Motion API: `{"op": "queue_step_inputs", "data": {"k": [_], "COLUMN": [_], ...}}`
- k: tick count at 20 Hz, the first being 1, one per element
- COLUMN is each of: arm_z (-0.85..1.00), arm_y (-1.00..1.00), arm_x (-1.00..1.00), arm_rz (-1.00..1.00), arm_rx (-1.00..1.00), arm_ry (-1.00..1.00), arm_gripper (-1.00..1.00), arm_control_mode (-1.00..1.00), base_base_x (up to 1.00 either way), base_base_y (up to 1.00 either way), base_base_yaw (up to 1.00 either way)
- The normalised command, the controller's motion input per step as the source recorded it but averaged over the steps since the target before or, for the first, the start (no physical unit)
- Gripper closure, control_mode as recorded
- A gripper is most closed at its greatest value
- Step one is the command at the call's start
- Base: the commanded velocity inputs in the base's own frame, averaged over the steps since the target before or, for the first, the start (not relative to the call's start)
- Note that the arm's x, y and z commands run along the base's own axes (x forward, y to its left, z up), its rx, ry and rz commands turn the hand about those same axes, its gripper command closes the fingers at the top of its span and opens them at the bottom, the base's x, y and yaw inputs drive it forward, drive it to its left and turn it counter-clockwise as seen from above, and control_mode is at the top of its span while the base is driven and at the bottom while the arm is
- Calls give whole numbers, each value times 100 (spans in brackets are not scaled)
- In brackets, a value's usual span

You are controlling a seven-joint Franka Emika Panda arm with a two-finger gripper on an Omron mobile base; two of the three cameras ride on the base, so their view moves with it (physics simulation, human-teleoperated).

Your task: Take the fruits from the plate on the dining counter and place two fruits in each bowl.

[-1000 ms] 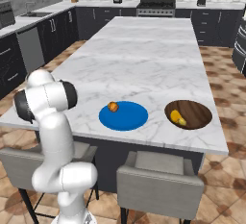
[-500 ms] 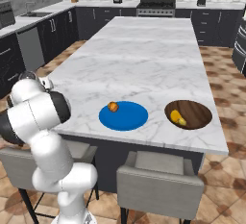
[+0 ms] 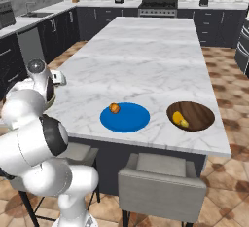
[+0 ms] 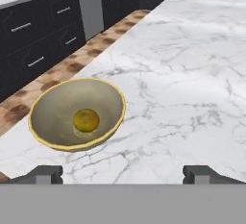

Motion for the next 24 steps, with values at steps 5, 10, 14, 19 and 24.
{"op": "queue_step_inputs", "data": {"k": [5,10,14,19,24], "arm_z": [49,27,6,0,0], "arm_y": [-79,-79,-54,-55,-68], "arm_x": [-24,-39,-6,0,19], "arm_rz": [-12,-10,-10,-9,-12], "arm_rx": [0,-1,-5,-4,-1], "arm_ry": [18,17,15,13,15], "arm_gripper": [-100,-100,-100,-100,-100], "arm_control_mode": [-100,-100,-100,-100,-100], "base_base_x": [0,0,0,0,0], "base_base_y": [0,0,0,0,0], "base_base_yaw": [0,0,0,0,0]}}
